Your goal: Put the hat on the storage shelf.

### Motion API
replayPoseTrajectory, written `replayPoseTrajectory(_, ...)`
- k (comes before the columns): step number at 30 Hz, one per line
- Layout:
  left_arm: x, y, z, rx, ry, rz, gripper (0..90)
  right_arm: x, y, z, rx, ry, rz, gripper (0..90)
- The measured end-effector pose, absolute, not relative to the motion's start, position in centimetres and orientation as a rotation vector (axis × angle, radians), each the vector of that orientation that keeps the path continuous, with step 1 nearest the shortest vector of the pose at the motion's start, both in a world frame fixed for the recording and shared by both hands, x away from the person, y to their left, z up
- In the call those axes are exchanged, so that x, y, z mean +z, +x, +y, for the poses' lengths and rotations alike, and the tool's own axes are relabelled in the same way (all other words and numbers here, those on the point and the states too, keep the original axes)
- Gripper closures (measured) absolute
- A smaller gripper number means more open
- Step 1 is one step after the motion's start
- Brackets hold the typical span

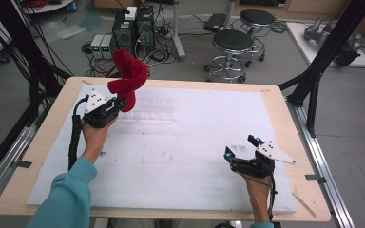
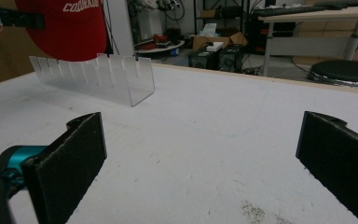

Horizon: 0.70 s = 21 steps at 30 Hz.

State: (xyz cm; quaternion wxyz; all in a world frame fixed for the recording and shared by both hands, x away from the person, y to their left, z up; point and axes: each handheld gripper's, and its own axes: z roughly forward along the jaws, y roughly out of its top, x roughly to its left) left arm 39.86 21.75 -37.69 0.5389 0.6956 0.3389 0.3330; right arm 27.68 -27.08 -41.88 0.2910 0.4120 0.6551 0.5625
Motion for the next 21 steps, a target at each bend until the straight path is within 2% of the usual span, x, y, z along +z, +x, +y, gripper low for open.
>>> replayPoseTrajectory(21,-37.83,40.40,22.43,0.744,1.614,0.869,85.3,-42.38,27.70,-26.89,1.441,1.213,1.846,0.4)
